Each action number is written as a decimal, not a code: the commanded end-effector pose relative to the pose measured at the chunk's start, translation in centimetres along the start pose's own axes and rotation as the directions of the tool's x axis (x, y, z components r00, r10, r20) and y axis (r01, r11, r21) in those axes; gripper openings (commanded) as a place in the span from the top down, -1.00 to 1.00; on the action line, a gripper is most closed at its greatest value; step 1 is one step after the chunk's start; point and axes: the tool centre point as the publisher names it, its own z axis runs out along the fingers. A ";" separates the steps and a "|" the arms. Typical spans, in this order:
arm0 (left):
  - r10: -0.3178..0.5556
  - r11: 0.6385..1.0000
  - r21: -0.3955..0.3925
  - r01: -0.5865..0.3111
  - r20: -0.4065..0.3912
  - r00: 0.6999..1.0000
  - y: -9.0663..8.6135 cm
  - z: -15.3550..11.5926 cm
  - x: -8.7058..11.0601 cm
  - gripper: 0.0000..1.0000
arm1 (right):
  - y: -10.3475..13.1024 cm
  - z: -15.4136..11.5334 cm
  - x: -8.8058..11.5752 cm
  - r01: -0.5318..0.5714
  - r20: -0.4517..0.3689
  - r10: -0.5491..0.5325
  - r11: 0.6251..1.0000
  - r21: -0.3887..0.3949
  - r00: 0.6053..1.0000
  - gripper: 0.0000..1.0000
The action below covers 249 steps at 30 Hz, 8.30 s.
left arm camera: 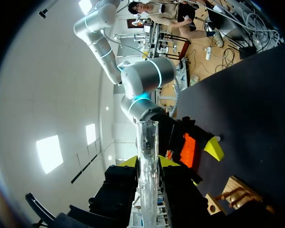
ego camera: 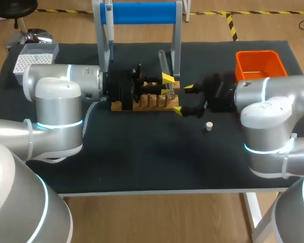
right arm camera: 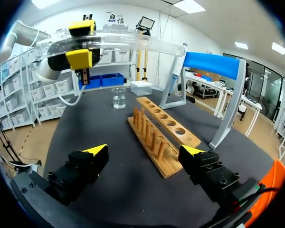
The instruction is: Invert the test tube, pick up the pipette, mount the tip to pipette, aspirate from beaker and dispense into the tube, eject the tip, return the pipette, and cap with the stopper.
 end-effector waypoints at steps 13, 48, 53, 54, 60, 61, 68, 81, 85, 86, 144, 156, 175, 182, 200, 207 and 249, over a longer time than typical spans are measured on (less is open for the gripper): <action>0.001 1.000 -0.002 -0.001 -0.003 1.000 0.0 0.1 -0.1 1.00 | -0.4 1.7 -0.3 0.011 0.052 -0.011 1.000 0.009 0.999 -1.00; -0.525 0.848 -0.075 0.525 0.020 0.851 3.6 -2.0 -2.0 1.00 | -0.4 1.6 -0.3 0.013 0.052 -0.013 1.000 0.010 0.999 -1.00; -0.683 0.727 -0.014 0.686 0.084 0.725 4.1 -1.9 -2.2 1.00 | -0.4 1.6 -0.3 0.013 0.052 -0.013 1.000 0.010 0.999 -1.00; -0.706 0.703 -0.009 0.711 0.101 0.701 4.2 -1.9 -2.2 1.00 | -0.4 1.6 -0.3 0.013 0.052 -0.013 1.000 0.010 0.999 -1.00; -0.708 0.703 0.000 0.711 0.102 0.699 4.3 -1.9 -2.3 1.00 | -0.4 1.6 -0.3 0.013 0.052 -0.013 1.000 0.010 0.999 -1.00; -0.708 0.703 0.000 0.711 0.102 0.699 4.3 -1.9 -2.3 1.00 | -0.4 1.6 -0.3 0.013 0.052 -0.013 1.000 0.010 0.999 -1.00; -0.708 0.703 0.000 0.711 0.102 0.699 4.3 -1.9 -2.3 1.00 | -0.4 1.6 -0.3 0.013 0.052 -0.013 1.000 0.010 0.999 -1.00; -0.836 0.547 0.098 0.831 0.106 0.538 6.2 -3.1 -3.1 1.00 | -0.4 1.6 -0.3 0.013 0.052 -0.013 1.000 0.010 0.999 -1.00; -0.920 0.391 0.155 0.907 0.088 0.382 7.7 -4.1 -3.7 1.00 | -0.4 1.6 -0.3 0.013 0.052 -0.013 1.000 0.010 0.999 -1.00; -0.930 0.367 0.160 0.916 0.091 0.357 8.0 -4.3 -3.8 1.00 | -0.4 1.6 -0.3 0.013 0.052 -0.013 1.000 0.010 0.999 -1.00; -0.983 0.078 0.108 0.991 0.175 0.058 11.7 -3.5 -2.8 1.00 | -0.6 2.4 -0.8 0.138 0.029 -0.138 0.990 -0.005 0.990 -1.00; -0.983 0.078 0.108 0.991 0.175 0.058 11.7 -3.5 -2.8 1.00 | -0.3 2.7 -1.3 0.147 0.026 -0.147 0.989 -0.013 0.989 -1.00; -0.983 0.078 0.108 0.991 0.175 0.058 11.7 -3.5 -2.8 1.00 | 0.0 2.6 -1.0 0.150 0.032 -0.149 0.989 -0.018 0.988 -1.00; -0.983 0.078 0.108 0.991 0.175 0.058 11.7 -3.5 -2.8 1.00 | 0.0 2.6 -1.0 0.150 0.032 -0.149 0.989 -0.018 0.988 -1.00; -0.988 0.046 0.093 0.995 0.152 0.031 13.6 -3.0 -1.9 1.00 | 0.0 2.6 -1.0 0.150 0.032 -0.149 0.989 -0.018 0.988 -1.00; -0.989 0.034 0.092 0.995 0.149 0.020 14.0 -3.0 -1.2 1.00 | 0.0 2.6 -1.0 0.150 0.032 -0.149 0.989 -0.018 0.988 -1.00; -0.992 0.001 0.091 0.996 0.125 -0.011 15.2 -3.7 1.1 1.00 | 0.0 2.6 -1.0 0.150 0.032 -0.149 0.989 -0.018 0.988 -1.00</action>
